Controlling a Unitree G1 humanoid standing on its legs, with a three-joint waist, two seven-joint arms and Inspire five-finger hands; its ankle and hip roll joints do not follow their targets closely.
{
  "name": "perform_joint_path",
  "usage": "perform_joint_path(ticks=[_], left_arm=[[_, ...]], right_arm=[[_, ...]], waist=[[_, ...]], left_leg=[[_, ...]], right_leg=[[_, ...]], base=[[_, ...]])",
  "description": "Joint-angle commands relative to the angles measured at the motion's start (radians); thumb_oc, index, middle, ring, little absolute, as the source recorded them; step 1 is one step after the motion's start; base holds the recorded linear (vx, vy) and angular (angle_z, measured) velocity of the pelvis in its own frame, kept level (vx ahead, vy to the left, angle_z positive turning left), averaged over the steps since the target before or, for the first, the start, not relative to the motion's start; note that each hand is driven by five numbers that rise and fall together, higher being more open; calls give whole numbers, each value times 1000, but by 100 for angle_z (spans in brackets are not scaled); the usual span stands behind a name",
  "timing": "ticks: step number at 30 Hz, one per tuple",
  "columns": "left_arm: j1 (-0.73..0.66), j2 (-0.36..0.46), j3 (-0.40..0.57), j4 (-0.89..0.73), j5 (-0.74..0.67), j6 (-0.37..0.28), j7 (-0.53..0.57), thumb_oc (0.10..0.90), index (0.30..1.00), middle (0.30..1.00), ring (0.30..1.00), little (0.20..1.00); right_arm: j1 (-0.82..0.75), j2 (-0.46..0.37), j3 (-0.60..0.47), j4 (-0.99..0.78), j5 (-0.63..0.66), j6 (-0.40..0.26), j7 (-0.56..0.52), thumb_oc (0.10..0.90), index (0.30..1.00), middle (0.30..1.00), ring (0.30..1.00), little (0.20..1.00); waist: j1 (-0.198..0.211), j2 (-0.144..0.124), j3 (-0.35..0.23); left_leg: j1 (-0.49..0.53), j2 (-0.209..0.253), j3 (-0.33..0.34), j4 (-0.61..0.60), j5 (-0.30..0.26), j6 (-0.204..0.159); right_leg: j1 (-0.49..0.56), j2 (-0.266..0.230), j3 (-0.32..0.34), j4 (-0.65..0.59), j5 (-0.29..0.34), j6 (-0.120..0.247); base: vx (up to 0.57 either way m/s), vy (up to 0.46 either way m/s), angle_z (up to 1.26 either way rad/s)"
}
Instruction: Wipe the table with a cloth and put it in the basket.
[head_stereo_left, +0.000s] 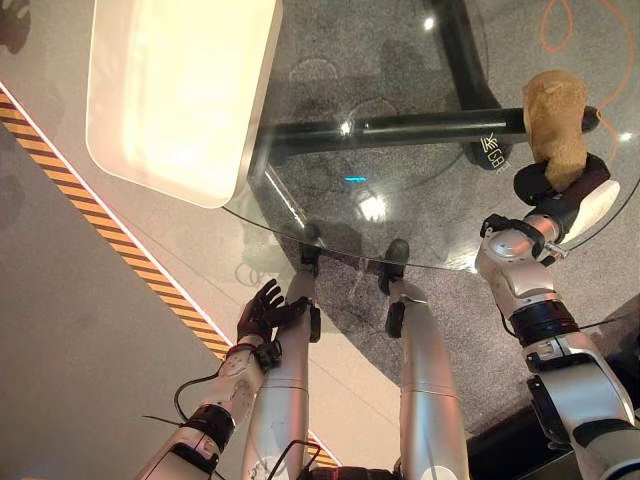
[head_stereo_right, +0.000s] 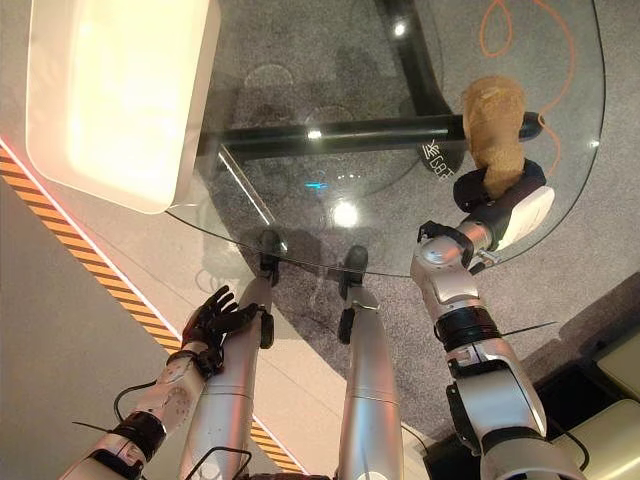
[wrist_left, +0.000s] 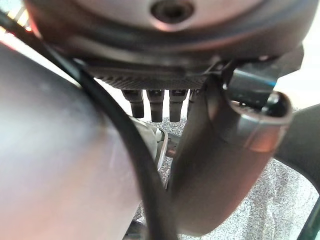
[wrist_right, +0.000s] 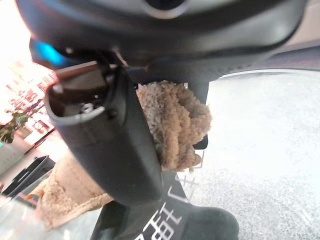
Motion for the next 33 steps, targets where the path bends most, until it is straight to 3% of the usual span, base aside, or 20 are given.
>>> perform_joint_path(ticks=[1,4,11,16,23,33], left_arm=[[108,-55,-31,-29,4,11,11,800,900,900,900,900],[111,-57,-23,-30,18,9,-1,800,900,900,900,900],[114,-70,-21,-23,39,4,-5,800,900,900,900,900],[115,-79,-21,-21,50,-1,-11,800,900,900,900,900],[113,-87,-26,-12,55,-9,-27,800,900,900,900,900],[106,-95,-35,-13,61,-9,-16,800,900,900,900,900]], right_arm=[[-11,-53,37,-177,-116,24,54,100,300,300,300,200],[-9,-44,63,-210,-137,72,132,100,300,300,300,200],[-31,-1,149,-258,-253,117,307,100,300,300,300,200],[-40,32,202,-290,-297,140,360,100,300,300,300,200],[-48,72,265,-299,-323,155,407,100,300,300,300,200],[-28,118,366,-333,-379,121,561,100,300,300,300,200]], waist=[[3,20,-13],[5,20,-13],[16,27,-13],[20,30,-13],[25,36,-13],[27,40,-13]], left_leg=[[-26,-86,39,170,-182,70],[-30,-87,36,169,-180,69],[-38,-91,32,166,-173,68],[-41,-91,32,159,-167,66],[-42,-90,36,155,-161,62],[-41,-91,39,152,-156,59]], right_leg=[[12,52,-18,-190,164,26],[5,51,-18,-188,162,24],[-4,46,-27,-185,158,22],[-6,43,-32,-188,156,21],[-7,41,-40,-190,152,19],[-6,36,-50,-192,151,21]], base=[[0,0,0],[9,0,3],[2,-1,3],[0,0,0],[0,0,0],[5,1,0]])
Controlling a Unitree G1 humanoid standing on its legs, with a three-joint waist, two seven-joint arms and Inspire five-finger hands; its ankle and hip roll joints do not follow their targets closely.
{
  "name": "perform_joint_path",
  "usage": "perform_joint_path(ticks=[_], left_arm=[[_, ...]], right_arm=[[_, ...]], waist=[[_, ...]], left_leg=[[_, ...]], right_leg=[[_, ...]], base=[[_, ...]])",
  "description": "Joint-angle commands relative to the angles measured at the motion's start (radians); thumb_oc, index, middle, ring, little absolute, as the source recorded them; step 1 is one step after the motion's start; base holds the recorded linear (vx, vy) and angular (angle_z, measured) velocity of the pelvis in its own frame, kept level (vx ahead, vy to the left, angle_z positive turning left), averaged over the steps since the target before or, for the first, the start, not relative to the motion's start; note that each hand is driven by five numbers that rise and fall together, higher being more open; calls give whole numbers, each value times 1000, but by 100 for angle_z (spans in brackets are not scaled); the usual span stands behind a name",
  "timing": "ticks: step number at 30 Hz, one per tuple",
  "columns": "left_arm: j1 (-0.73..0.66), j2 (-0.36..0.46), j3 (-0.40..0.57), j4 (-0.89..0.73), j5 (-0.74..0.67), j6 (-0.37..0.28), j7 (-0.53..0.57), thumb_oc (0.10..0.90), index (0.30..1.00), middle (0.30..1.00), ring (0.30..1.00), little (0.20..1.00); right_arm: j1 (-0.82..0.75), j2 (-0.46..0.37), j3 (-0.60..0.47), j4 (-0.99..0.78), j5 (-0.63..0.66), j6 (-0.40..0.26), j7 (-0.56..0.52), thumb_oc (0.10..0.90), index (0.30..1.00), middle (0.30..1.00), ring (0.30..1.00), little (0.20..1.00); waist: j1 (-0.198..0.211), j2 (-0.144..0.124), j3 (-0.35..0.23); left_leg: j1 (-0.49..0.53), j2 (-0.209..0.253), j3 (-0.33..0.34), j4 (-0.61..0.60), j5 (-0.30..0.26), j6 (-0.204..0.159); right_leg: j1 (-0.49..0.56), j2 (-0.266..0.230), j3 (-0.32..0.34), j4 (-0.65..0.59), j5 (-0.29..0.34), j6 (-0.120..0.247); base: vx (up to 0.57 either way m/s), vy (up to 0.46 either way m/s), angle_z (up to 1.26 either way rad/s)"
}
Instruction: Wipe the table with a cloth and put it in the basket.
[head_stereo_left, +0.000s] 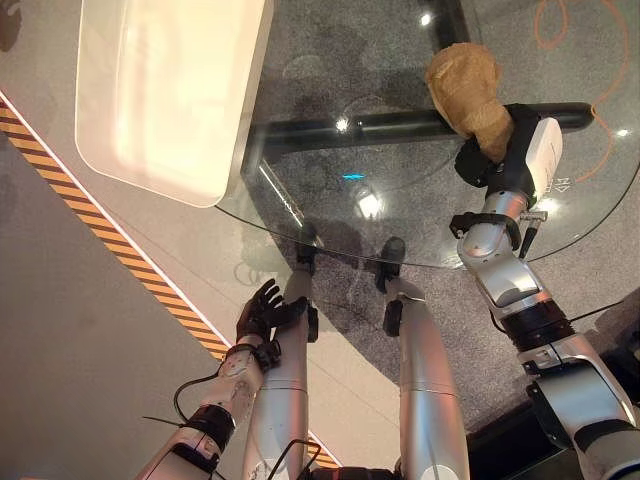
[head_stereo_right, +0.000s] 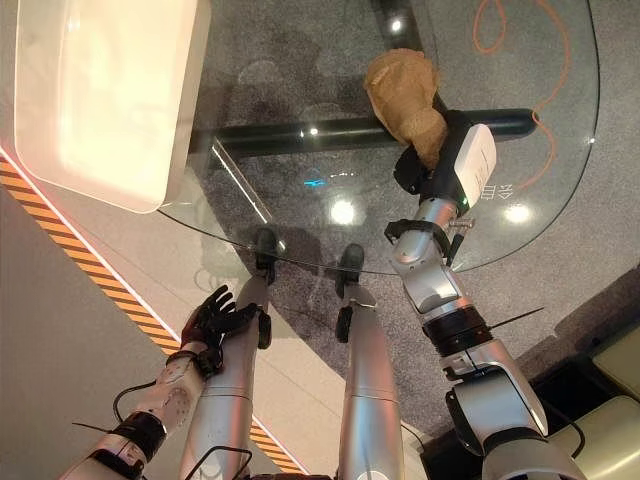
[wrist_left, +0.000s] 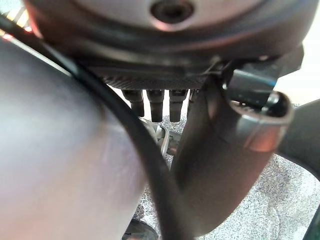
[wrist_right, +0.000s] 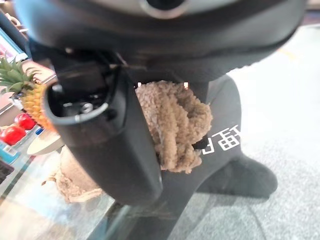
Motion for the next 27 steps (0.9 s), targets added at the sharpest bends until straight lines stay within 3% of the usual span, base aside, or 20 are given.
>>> perform_joint_path(ticks=[1,4,5,6,7,8,9,10,12,13,19,20,25,26,27], left_arm=[[126,-87,-54,-19,33,-1,-15,800,900,900,900,900],[120,-87,-59,-19,26,-2,-17,800,900,900,900,900],[97,-86,-54,-19,25,-1,-17,800,900,900,900,900],[97,-86,-56,-19,23,0,-16,800,900,900,900,900],[95,-86,-57,-20,23,3,-15,800,900,900,900,900],[117,-87,-65,-19,23,3,-16,800,900,900,900,900],[93,-87,-58,-20,24,7,-14,800,900,900,900,900],[113,-88,-67,-20,23,9,-11,800,900,900,900,900],[113,-88,-69,-18,22,7,-11,800,900,900,900,900],[91,-86,-63,-20,20,8,-8,800,900,900,900,900],[109,-81,-71,-20,17,10,-9,800,900,900,900,900],[82,-76,-63,-21,14,14,-11,800,900,900,900,900],[71,-69,-65,-21,5,26,-9,800,900,900,900,900],[95,-70,-75,-20,5,25,-9,800,900,900,900,900],[96,-69,-75,-20,6,26,-10,800,900,900,900,900]], right_arm=[[-2,122,254,-119,-18,-75,214,100,300,300,300,200],[-2,128,279,-130,-26,-81,241,100,300,300,300,200],[-23,125,287,-135,-30,-82,246,100,300,300,300,200],[-22,125,292,-135,-33,-83,250,100,300,300,300,200],[-20,127,300,-137,-38,-82,253,100,300,300,300,200],[3,132,304,-136,-39,-83,254,100,300,300,300,200],[-21,127,306,-138,-39,-80,255,100,300,300,300,200],[2,131,313,-135,-43,-83,259,100,300,300,300,200],[1,127,324,-132,-49,-90,272,100,300,300,300,200],[-22,118,329,-136,-55,-91,292,100,300,300,300,200],[-4,119,363,-164,-72,-101,380,100,300,300,300,200],[-28,110,370,-172,-67,-99,394,100,300,300,300,200],[-29,103,386,-174,-48,-97,381,100,300,300,300,200],[-3,106,390,-172,-46,-98,367,100,300,300,300,200],[-1,105,389,-171,-44,-97,358,100,300,300,300,200]], waist=[[46,24,-10],[46,26,-10],[41,25,-10],[41,25,-10],[42,26,-10],[46,28,-10],[43,25,-10],[47,27,-10],[48,27,-10],[44,25,-10],[51,25,-10],[46,23,-10],[47,22,-10],[52,24,-10],[52,24,-10]], left_leg=[[2,-96,68,175,-196,74],[-4,-94,71,178,-194,72],[-41,-98,76,169,-159,76],[-40,-98,76,168,-159,76],[-41,-98,77,169,-159,76],[-3,-94,72,178,-194,72],[-39,-98,76,168,-158,76],[-2,-95,71,176,-193,71],[-3,-95,71,176,-193,71],[-42,-99,75,169,-158,76],[-5,-94,72,178,-191,72],[-43,-96,77,172,-157,75],[-44,-97,77,173,-155,74],[-5,-93,72,181,-191,70],[-6,-93,72,182,-191,70]], right_leg=[[33,35,-13,-195,135,39],[27,35,-13,-191,134,39],[-6,29,-19,-204,166,33],[-6,29,-19,-204,165,33],[-7,28,-20,-202,165,33],[26,33,-15,-188,132,40],[-5,28,-21,-203,165,34],[28,32,-17,-190,132,40],[27,31,-18,-191,133,41],[-8,25,-25,-204,166,35],[24,27,-23,-187,133,44],[-10,20,-30,-197,165,39],[-11,18,-32,-196,165,40],[22,21,-27,-181,133,47],[21,21,-27,-180,133,47]], base=[[50,8,3],[-2,9,1],[-54,15,5],[-51,13,8],[54,7,7],[2,5,6],[54,3,6],[1,5,6],[3,3,4],[-46,-2,7],[12,-6,11],[-49,-7,8],[1,-5,1],[57,-15,0],[0,0,0]])
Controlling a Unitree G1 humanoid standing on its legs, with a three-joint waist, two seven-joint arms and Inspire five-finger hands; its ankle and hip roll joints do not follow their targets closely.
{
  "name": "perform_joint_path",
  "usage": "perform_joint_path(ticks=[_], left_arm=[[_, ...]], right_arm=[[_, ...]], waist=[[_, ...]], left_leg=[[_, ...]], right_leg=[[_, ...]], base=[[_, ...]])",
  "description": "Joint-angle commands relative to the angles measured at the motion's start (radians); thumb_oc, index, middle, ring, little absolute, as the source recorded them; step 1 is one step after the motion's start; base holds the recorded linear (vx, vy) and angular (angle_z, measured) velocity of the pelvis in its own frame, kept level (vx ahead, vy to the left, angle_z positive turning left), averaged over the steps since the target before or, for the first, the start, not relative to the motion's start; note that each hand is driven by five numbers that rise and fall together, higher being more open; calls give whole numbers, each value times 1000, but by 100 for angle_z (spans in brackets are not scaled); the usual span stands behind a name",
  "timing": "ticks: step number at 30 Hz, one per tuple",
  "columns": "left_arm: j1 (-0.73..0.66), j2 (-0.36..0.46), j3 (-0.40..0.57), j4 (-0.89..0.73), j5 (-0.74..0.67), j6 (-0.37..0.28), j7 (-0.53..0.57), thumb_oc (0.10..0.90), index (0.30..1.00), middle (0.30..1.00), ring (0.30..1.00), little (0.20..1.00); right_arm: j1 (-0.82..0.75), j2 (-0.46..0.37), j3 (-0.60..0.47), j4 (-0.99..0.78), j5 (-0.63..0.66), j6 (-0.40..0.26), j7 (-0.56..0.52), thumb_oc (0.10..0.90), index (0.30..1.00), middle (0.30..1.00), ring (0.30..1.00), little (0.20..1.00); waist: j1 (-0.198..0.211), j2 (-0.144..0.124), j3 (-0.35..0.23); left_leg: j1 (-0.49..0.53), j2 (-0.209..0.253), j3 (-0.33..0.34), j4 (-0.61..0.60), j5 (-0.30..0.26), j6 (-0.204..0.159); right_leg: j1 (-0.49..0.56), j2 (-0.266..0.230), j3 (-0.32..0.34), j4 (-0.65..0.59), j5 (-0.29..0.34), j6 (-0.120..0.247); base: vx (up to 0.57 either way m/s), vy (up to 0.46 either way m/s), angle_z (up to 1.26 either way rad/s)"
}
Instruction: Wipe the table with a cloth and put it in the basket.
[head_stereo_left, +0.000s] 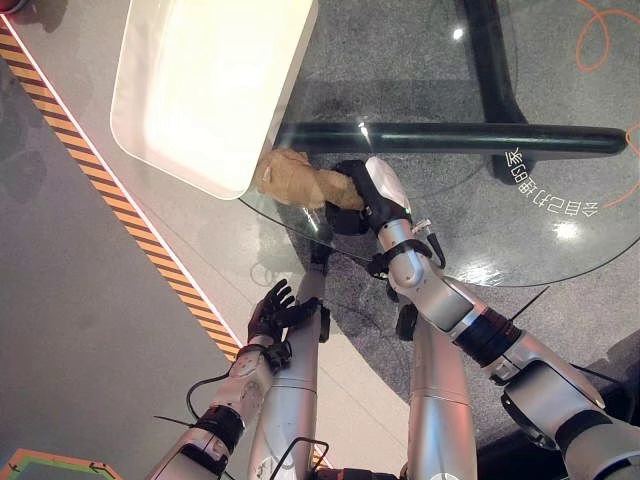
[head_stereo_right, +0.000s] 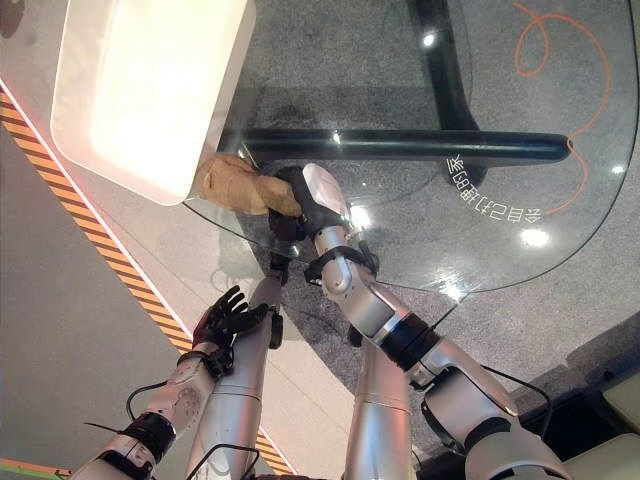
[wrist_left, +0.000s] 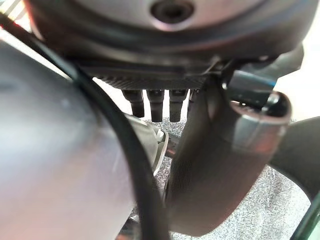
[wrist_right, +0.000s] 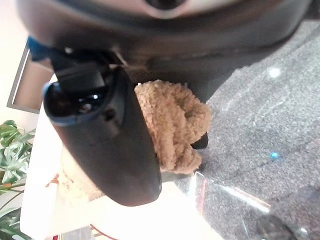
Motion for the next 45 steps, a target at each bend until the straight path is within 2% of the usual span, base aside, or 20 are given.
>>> perform_joint_path(ticks=[1,2,3,4,10,17,21,26,34,38,42,43,44,45], left_arm=[[73,-39,-54,3,6,18,-8,800,900,900,900,900],[94,-39,-63,5,5,18,-8,800,900,900,900,900],[72,-37,-56,5,3,18,-7,800,900,900,900,900],[98,-36,-65,5,1,18,-7,800,900,900,900,900],[104,-36,-61,13,-1,9,-10,800,900,900,900,900],[121,-36,-44,12,5,7,-9,800,900,900,900,900],[133,-34,-36,7,7,2,-7,800,900,900,900,900],[143,-22,-24,7,2,-4,-19,800,900,900,900,900],[154,8,-26,-1,-18,-12,-29,800,900,900,900,900],[160,27,-28,-19,-33,-14,-31,800,900,900,900,900],[166,37,-33,-31,-45,-18,-29,800,900,900,900,900],[169,43,-33,-37,-49,-21,-30,800,900,900,900,900],[147,46,-27,-41,-51,-22,-28,800,900,900,900,900],[148,48,-27,-46,-53,-21,-24,800,900,900,900,900]], right_arm=[[14,-6,20,-115,-4,-42,-19,100,300,300,300,200],[37,-3,21,-109,6,-47,-42,100,300,300,300,200],[16,-9,15,-106,13,-48,-55,100,300,300,300,200],[41,-7,10,-101,25,-55,-85,100,300,300,300,200],[44,-15,-36,-103,41,-52,-158,100,300,300,300,200],[63,-63,-167,-97,37,15,-332,100,300,300,300,200],[79,-96,-242,-67,75,18,-403,100,300,300,300,200],[81,-154,-326,8,129,13,-442,100,300,300,300,200],[58,-254,-392,151,232,-28,-508,100,300,300,300,200],[70,-303,-427,202,332,-68,-578,100,300,300,300,200],[101,-308,-474,236,419,-135,-650,100,300,300,300,200],[114,-310,-505,256,454,-171,-671,100,300,300,300,200],[102,-314,-523,265,469,-194,-683,100,300,300,300,200],[110,-313,-537,276,486,-223,-700,100,300,300,300,200]], waist=[[3,-6,12],[8,-4,12],[4,-6,12],[8,-4,12],[5,-7,12],[-7,-17,12],[-12,-23,12],[-16,-26,12],[-15,-27,12],[-20,-26,12],[-25,-26,12],[-28,-26,12],[-33,-29,12],[-35,-29,12]], left_leg=[[-16,-75,117,143,-147,79],[21,-71,113,153,-182,76],[-16,-74,118,144,-148,81],[23,-69,114,155,-185,77],[28,-64,119,156,-189,77],[33,-58,122,163,-201,83],[36,-58,123,164,-206,85],[36,-55,120,168,-215,86],[33,-55,115,170,-223,87],[32,-56,115,168,-226,88],[34,-55,117,166,-228,89],[32,-55,117,166,-230,89],[-7,-59,124,157,-194,93],[-6,-60,124,155,-194,93]], right_leg=[[-1,45,12,-243,209,42],[31,49,17,-227,176,49],[-1,44,11,-242,209,42],[33,49,17,-225,175,49],[35,49,20,-224,176,49],[34,55,31,-212,177,50],[37,60,36,-215,180,51],[37,63,39,-215,183,53],[40,68,40,-224,188,54],[40,71,42,-233,189,55],[43,74,46,-240,192,55],[43,75,47,-243,193,55],[9,69,42,-260,228,48],[10,69,42,-263,230,49]], base=[[0,0,0],[-47,-3,1],[54,-11,1],[0,0,0],[9,-2,0],[0,0,0],[0,0,0],[6,-21,-3],[0,-12,-3],[-4,-9,-4],[-4,-6,-4],[-66,-17,-4],[-69,-20,-6],[-18,-17,-5]])
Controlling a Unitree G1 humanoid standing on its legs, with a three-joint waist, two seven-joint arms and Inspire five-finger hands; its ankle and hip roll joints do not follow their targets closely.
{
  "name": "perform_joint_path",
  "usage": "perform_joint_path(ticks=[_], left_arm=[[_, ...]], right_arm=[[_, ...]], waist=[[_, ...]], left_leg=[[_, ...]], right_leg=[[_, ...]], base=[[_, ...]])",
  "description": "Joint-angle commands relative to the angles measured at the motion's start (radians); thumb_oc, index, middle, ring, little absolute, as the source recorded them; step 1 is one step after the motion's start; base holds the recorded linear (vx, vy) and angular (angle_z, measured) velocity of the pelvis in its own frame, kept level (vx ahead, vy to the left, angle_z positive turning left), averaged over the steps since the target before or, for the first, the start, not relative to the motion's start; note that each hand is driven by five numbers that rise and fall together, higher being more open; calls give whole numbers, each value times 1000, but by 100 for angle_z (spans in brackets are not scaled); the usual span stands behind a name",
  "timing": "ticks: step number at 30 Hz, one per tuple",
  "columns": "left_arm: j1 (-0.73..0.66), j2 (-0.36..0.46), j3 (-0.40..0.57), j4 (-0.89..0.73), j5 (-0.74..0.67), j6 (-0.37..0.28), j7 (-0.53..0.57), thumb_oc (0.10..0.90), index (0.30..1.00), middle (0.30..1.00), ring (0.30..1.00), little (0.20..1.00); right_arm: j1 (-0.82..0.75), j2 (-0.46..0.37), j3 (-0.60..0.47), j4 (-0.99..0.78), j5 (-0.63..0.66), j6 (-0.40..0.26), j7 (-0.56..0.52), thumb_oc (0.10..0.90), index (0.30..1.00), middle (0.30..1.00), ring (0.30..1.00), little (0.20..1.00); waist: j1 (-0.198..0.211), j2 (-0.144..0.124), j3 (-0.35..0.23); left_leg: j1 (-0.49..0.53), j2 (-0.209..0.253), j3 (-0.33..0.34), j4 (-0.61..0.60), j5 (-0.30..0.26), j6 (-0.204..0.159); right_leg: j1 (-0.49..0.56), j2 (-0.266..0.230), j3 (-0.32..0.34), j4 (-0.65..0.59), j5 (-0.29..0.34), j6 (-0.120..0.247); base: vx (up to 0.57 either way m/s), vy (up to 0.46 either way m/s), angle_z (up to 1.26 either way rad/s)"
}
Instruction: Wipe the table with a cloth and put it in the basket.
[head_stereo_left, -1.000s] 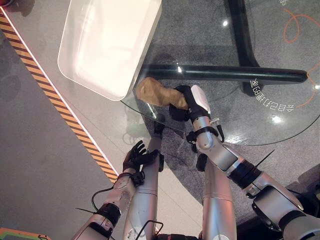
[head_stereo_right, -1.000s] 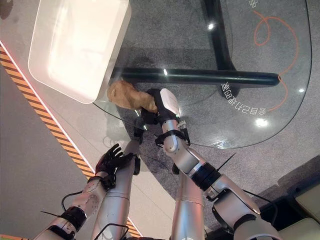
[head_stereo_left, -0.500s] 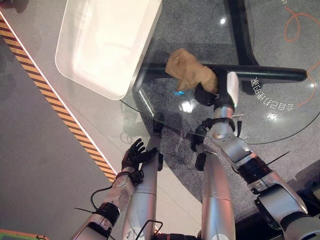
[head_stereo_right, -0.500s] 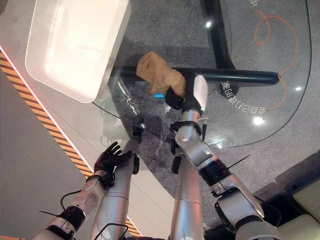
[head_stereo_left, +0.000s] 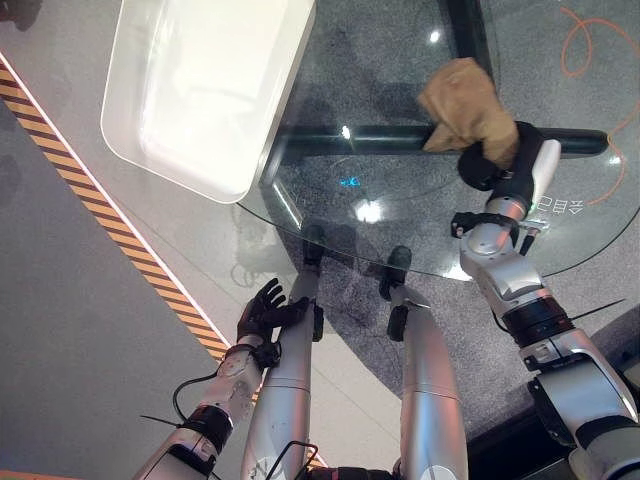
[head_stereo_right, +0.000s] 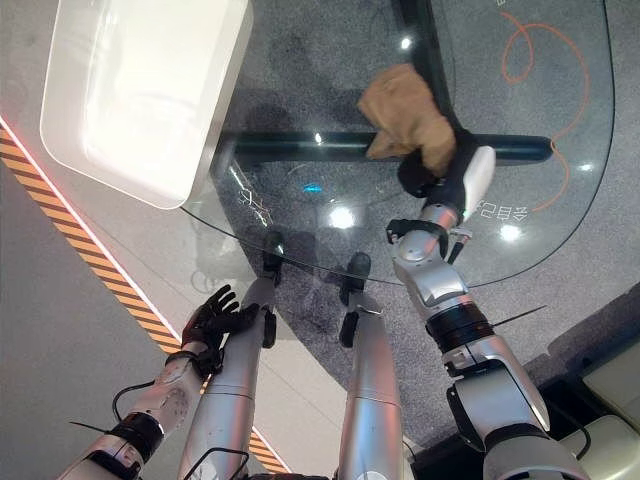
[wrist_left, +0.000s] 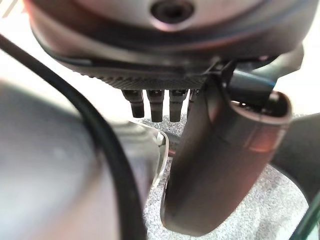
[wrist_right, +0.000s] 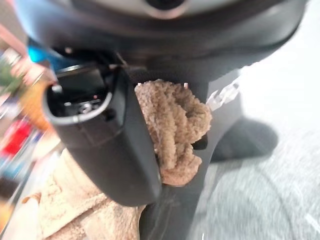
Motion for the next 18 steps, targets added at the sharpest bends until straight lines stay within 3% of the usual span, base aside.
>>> perform_joint_path(ticks=[1,2,5,6,7,10,13,14,18], left_arm=[[166,-23,-15,-45,-8,-13,2,800,900,900,900,900],[148,-22,-10,-48,-8,-13,3,800,900,900,900,900],[155,-19,-10,-57,-14,-15,5,800,900,900,900,900],[172,-19,-14,-56,-14,-14,5,800,900,900,900,900],[152,-17,-11,-60,-17,-11,8,800,900,900,900,900],[161,-22,-19,-57,-20,-14,12,800,900,900,900,900],[161,-26,-22,-57,-20,-13,11,800,900,900,900,900],[142,-27,-16,-57,-21,-12,12,800,900,900,900,900],[137,-34,-14,-52,-18,-14,12,800,900,900,900,900]], right_arm=[[113,-175,-138,45,90,-103,-167,100,300,300,300,200],[98,-178,-144,43,90,-104,-168,100,300,300,300,200],[121,-162,-189,44,148,-184,-199,100,300,300,300,200],[138,-158,-185,47,153,-191,-201,100,300,300,300,200],[123,-154,-202,42,168,-214,-218,100,300,300,300,200],[130,-140,-205,29,174,-234,-236,100,300,300,300,200],[123,-130,-204,24,165,-241,-231,100,300,300,300,200],[100,-132,-204,13,155,-233,-217,100,300,300,300,200],[78,-124,-174,-20,113,-194,-181,100,300,300,300,200]], waist=[[-8,40,-8],[-12,38,-8],[-14,38,-8],[-11,40,-8],[-15,38,-8],[-13,40,-8],[-10,43,-8],[-14,41,-8],[-12,42,-8]], left_leg=[[19,-44,65,132,-208,45],[-16,-47,72,124,-175,49],[-14,-48,72,121,-176,49],[20,-45,64,129,-208,46],[-12,-49,71,118,-174,49],[18,-48,63,118,-196,46],[29,-48,62,115,-201,46],[-5,-51,69,105,-166,49],[-2,-53,68,96,-161,49]], right_leg=[[8,80,-3,-180,153,21],[-22,75,-8,-194,185,14],[-20,77,-6,-199,187,14],[11,82,0,-186,157,20],[-15,78,-5,-204,189,13],[12,82,0,-201,168,18],[22,83,1,-201,161,17],[-8,76,-5,-216,192,10],[-8,76,-5,-219,191,8]], base=[[-10,-13,-4],[-8,-12,-5],[-6,-8,-4],[0,0,0],[-14,-9,-4],[18,-4,-7],[-26,1,-5],[-50,4,-1],[-15,1,0]])
